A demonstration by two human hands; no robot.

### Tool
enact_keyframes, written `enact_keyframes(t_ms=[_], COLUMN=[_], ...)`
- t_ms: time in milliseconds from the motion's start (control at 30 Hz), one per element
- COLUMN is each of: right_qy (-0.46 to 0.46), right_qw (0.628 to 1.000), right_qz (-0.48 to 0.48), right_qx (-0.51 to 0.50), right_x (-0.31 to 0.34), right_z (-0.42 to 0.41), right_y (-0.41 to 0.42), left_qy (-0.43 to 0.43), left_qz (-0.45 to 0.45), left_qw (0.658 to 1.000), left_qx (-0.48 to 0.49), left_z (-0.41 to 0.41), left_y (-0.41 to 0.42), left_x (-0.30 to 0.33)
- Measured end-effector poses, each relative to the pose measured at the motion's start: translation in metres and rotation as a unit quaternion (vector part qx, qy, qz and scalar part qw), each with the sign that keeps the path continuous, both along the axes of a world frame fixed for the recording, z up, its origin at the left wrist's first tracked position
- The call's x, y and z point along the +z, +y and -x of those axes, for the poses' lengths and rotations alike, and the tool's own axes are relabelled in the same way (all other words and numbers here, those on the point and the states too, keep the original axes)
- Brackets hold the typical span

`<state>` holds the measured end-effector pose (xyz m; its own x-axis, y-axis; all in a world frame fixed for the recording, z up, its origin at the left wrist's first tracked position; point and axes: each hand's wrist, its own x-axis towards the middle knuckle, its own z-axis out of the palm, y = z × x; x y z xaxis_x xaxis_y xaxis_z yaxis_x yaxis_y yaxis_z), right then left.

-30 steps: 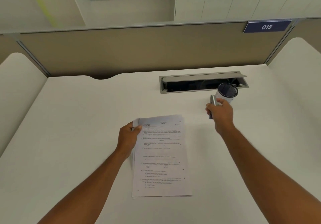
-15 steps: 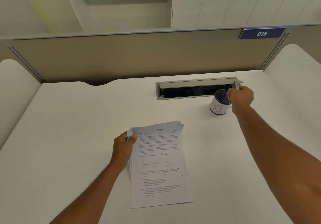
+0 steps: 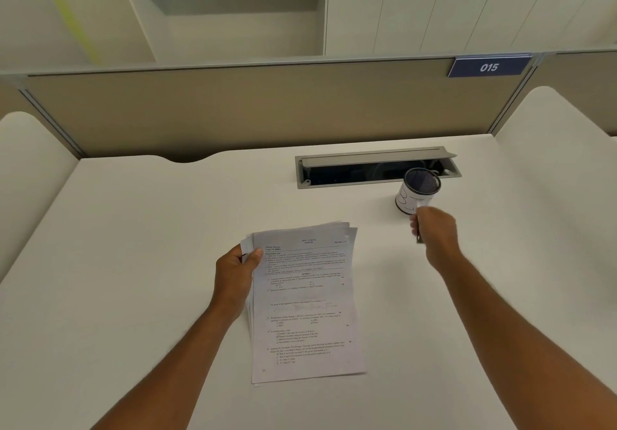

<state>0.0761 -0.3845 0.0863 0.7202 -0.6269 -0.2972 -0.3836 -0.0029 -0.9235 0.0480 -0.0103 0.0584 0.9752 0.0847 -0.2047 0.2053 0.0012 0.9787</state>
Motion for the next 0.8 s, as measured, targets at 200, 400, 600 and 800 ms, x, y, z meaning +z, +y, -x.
enact_keyframes(t_ms=[200, 400, 600, 800], right_qy=[0.142, 0.173, 0.191, -0.125], right_qw=[0.959, 0.899, 0.89, 0.975], right_qz=[0.205, 0.354, 0.357, -0.02], right_qx=[0.134, 0.19, 0.208, 0.183], right_x=[-0.048, -0.081, -0.066, -0.005], right_z=[0.056, 0.1, 0.111, 0.112], right_y=[0.028, 0.052, 0.062, 0.096], left_qy=[-0.009, -0.018, -0.026, -0.02], left_qz=[0.04, 0.064, 0.067, 0.089], left_qw=[0.999, 0.998, 0.997, 0.996], left_qx=[-0.001, 0.006, -0.002, 0.002], left_z=[0.01, 0.023, 0.036, 0.043], left_y=[0.002, 0.007, 0.01, 0.011], left_x=[0.014, 0.029, 0.039, 0.047])
